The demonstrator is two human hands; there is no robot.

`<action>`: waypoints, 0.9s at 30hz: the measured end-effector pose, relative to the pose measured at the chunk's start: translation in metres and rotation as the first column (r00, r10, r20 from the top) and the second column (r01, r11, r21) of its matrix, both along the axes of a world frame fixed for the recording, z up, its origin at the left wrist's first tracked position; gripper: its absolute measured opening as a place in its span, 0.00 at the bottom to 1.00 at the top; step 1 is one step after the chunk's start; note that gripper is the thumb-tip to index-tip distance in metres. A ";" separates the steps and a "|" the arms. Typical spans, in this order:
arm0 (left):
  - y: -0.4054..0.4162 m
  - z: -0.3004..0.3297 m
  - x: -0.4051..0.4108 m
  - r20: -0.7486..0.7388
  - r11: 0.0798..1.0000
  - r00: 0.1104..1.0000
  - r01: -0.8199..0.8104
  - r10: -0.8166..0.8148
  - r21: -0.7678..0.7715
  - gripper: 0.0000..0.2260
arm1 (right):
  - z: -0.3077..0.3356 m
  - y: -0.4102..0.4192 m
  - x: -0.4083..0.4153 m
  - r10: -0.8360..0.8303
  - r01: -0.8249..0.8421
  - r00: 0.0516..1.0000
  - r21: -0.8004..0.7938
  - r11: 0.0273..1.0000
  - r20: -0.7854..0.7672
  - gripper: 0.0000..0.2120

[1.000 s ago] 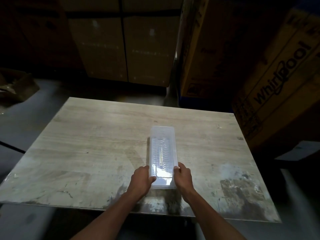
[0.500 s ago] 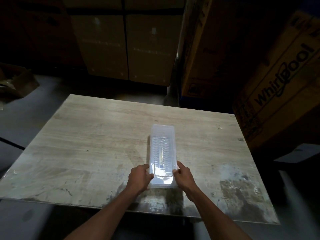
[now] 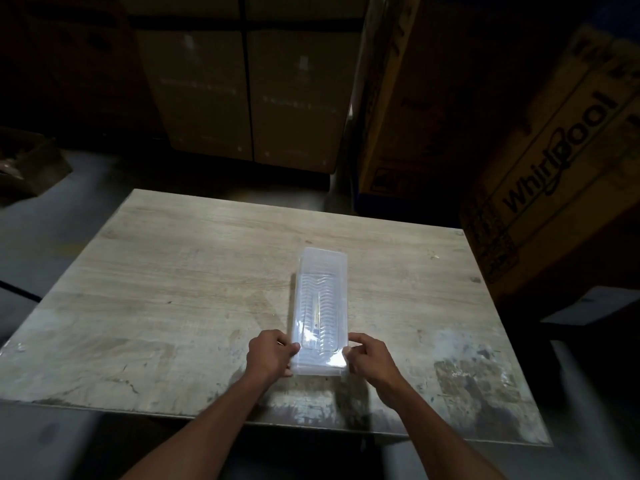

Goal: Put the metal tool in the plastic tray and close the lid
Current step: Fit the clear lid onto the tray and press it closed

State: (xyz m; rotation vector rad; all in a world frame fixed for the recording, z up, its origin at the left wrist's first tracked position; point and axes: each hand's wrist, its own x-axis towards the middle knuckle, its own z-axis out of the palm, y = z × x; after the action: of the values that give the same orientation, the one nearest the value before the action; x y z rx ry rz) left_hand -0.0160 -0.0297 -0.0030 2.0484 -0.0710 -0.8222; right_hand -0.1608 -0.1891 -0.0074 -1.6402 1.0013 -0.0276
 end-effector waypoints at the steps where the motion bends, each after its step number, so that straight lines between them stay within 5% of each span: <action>1: 0.000 0.000 0.000 -0.008 1.000 1.000 -0.005 0.005 0.004 0.07 | 0.000 0.000 -0.001 -0.010 0.010 1.000 0.027 1.000 0.003 0.12; 27: 0.010 0.001 -0.010 -0.134 0.998 0.990 -0.057 0.053 -0.027 0.11 | 0.000 0.008 -0.005 -0.086 0.085 0.996 0.189 0.978 0.001 0.09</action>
State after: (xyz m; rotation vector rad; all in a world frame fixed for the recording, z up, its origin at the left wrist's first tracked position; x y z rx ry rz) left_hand -0.0258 -0.0193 -0.0024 1.9529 0.0466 -0.9151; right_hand -0.1662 -0.1806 -0.0074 -1.4228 1.0352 0.0021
